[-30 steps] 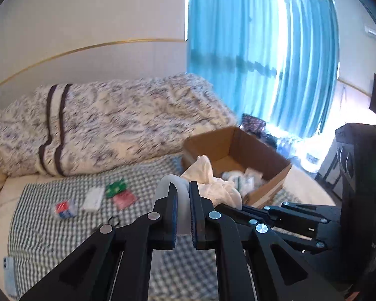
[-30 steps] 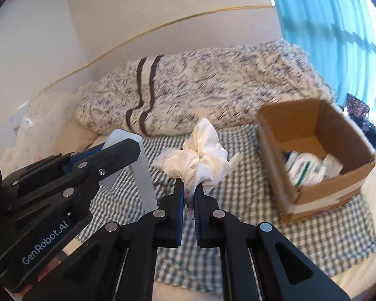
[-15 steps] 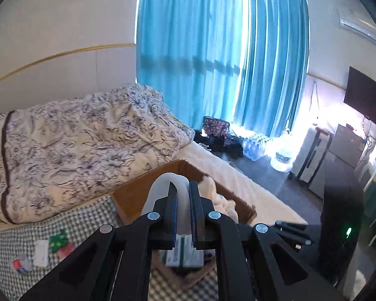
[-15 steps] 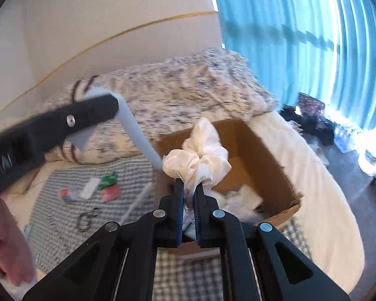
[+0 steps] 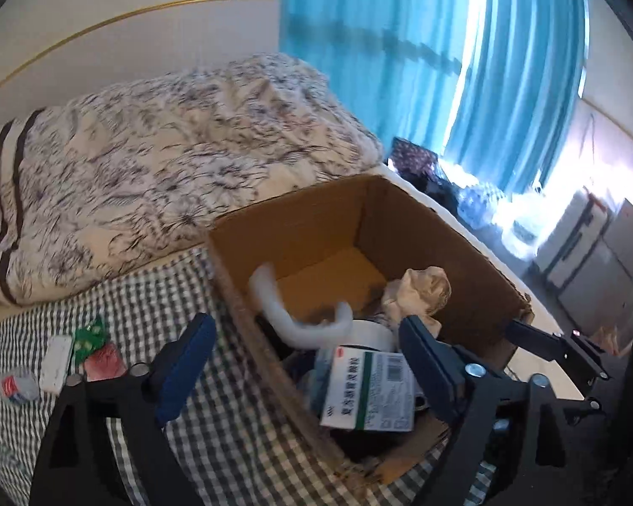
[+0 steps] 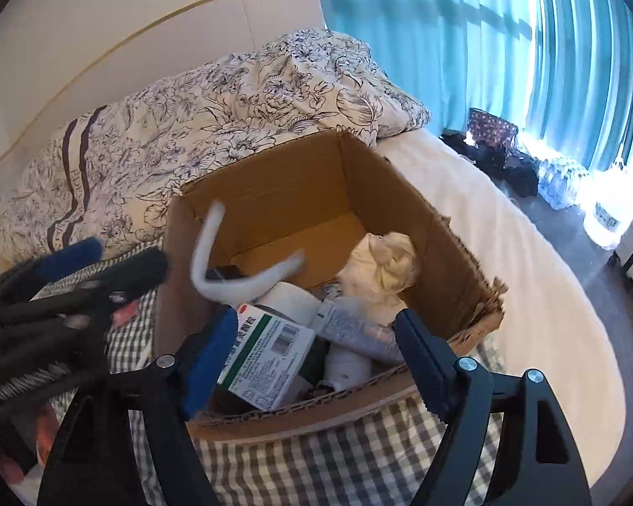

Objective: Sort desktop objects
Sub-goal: 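Move both tools back over the remaining items on the cloth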

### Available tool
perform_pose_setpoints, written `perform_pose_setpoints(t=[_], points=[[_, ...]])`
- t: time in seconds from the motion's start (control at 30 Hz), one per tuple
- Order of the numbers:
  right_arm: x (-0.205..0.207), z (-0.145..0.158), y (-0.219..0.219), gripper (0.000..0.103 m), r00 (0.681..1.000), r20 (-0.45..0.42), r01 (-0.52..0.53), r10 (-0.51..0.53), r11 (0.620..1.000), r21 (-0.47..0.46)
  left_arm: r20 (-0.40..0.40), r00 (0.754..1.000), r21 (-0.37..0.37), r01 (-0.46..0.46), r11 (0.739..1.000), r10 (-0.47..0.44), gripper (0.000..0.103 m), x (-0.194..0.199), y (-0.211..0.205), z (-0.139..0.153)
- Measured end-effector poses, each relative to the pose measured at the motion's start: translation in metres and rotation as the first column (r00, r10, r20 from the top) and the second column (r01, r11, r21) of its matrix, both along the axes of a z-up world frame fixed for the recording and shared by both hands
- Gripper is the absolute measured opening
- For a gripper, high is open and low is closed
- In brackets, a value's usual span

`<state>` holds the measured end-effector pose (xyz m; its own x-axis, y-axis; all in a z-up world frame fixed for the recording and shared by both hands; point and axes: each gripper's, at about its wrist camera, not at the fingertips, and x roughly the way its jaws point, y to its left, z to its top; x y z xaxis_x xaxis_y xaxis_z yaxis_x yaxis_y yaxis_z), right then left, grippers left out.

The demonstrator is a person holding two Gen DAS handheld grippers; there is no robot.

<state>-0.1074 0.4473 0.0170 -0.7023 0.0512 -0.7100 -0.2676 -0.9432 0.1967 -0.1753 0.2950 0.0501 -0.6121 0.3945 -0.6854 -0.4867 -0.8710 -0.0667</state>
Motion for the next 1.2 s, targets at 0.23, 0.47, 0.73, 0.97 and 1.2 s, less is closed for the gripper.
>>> perform_pose_setpoints(t=[0.23,0.47,0.73,0.97,1.2], points=[[0.020,0.014,-0.035,0.077,0.999,-0.029,-0.045,0.044,0.999,-0.031,-0.023,0.994,-0.016,-0.111,0.994,0.110,0.099,0.021,-0.069,0.014],[0.046,0.040,-0.112,0.077,0.987,-0.062,-0.146,0.147,0.989,0.015,-0.074,0.962,-0.066,-0.268,0.961,0.263,0.103,0.059,-0.159,0.020],[0.080,0.035,-0.193,0.077,0.968,-0.063,-0.242,0.241,0.970,0.000,-0.056,0.903,-0.140,-0.429,0.892,0.425,0.103,0.103,-0.273,-0.012],[0.111,0.033,-0.234,0.077,0.959,-0.065,-0.275,0.276,0.961,0.032,-0.026,0.858,-0.137,-0.511,0.848,0.513,0.103,0.146,-0.335,-0.034],[0.145,0.044,-0.242,0.077,0.954,-0.107,-0.282,0.282,0.959,0.014,-0.048,0.836,-0.145,-0.547,0.824,0.547,0.103,0.183,-0.352,-0.017]])
